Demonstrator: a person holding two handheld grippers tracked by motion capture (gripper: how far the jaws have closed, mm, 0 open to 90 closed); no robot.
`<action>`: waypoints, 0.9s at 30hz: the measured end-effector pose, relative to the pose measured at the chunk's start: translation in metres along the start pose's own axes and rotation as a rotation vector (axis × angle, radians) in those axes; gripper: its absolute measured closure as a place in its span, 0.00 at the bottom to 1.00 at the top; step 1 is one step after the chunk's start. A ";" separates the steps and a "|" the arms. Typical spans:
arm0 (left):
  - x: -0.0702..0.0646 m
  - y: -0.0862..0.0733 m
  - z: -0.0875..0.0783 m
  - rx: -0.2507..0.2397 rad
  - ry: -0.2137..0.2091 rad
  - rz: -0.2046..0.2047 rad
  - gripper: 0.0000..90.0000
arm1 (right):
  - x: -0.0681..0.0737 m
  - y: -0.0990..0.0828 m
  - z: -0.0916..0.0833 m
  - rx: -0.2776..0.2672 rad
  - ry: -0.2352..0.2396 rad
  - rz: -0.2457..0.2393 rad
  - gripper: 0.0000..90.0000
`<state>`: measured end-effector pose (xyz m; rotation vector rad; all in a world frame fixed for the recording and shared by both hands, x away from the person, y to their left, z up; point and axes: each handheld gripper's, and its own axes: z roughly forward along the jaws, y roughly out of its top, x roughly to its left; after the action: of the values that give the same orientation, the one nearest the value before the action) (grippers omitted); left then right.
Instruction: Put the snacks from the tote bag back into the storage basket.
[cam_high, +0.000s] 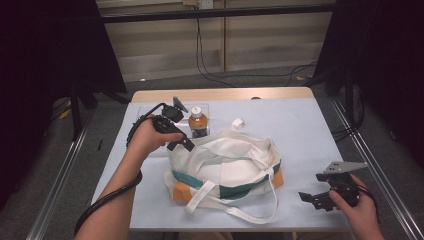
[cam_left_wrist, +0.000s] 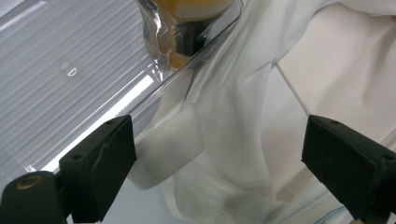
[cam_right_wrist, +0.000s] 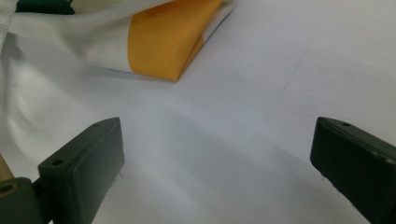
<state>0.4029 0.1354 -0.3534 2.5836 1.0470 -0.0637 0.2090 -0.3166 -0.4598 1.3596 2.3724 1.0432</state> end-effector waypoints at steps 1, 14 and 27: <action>0.000 -0.001 0.000 -0.002 -0.001 -0.006 0.11 | 0.000 0.000 0.000 0.001 0.001 0.001 0.03; 0.000 -0.011 -0.003 -0.009 -0.006 0.000 0.11 | 0.001 0.000 0.000 0.004 -0.002 0.004 0.03; 0.003 -0.026 -0.007 -0.021 -0.009 -0.009 0.11 | 0.001 0.000 0.001 0.008 -0.002 0.002 0.03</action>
<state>0.3867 0.1572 -0.3550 2.5576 1.0507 -0.0655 0.2090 -0.3149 -0.4605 1.3660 2.3773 1.0335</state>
